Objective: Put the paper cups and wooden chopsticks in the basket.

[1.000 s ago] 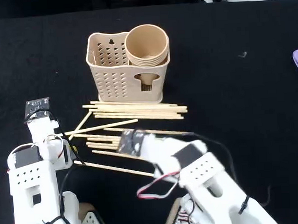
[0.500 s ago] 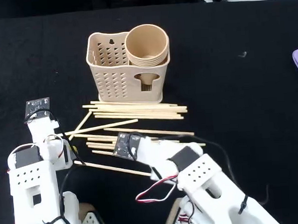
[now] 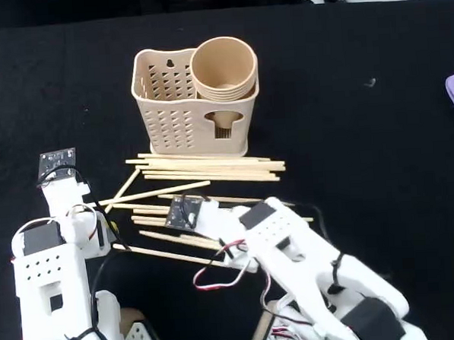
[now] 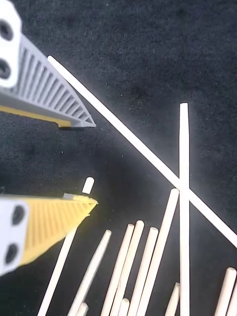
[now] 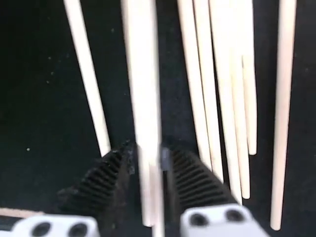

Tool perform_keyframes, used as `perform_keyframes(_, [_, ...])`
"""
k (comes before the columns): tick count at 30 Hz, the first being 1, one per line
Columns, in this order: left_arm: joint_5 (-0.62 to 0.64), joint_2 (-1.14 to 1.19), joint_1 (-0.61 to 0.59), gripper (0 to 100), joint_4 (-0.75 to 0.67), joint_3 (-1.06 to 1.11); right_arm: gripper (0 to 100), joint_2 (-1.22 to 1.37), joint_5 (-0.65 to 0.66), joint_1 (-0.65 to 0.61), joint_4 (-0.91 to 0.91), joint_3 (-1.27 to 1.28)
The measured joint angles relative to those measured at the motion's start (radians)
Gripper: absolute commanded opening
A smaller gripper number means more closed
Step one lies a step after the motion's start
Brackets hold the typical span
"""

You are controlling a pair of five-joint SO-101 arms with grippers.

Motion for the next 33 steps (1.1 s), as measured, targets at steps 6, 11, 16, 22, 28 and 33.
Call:
perform_keyframes(6, [0.000, 0.000, 0.000, 22, 0.000, 0.000, 1.1, 0.011, -0.014, 0.000, 0.000, -0.008])
perform_keyframes(11, [0.000, 0.000, 0.000, 22, 0.000, 0.000, 1.1, 0.009, -0.023, 0.000, 0.015, -0.015])
perform_keyframes(16, [0.000, 0.000, 0.000, 22, 0.000, 0.000, 1.1, -0.118, -0.026, -0.002, 0.103, -0.018])
perform_keyframes(22, [0.000, 0.000, 0.000, 22, 0.000, 0.000, 1.1, -0.428, -0.026, -0.002, 0.256, -0.018])
perform_keyframes(28, [0.000, 0.000, 0.000, 22, 0.000, 0.000, 1.1, -0.729, -0.028, 0.044, 0.376, -0.101])
perform_keyframes(33, [0.000, 0.000, 0.000, 22, 0.000, 0.000, 1.1, -0.855, -0.138, 0.071, 0.348, -0.241])
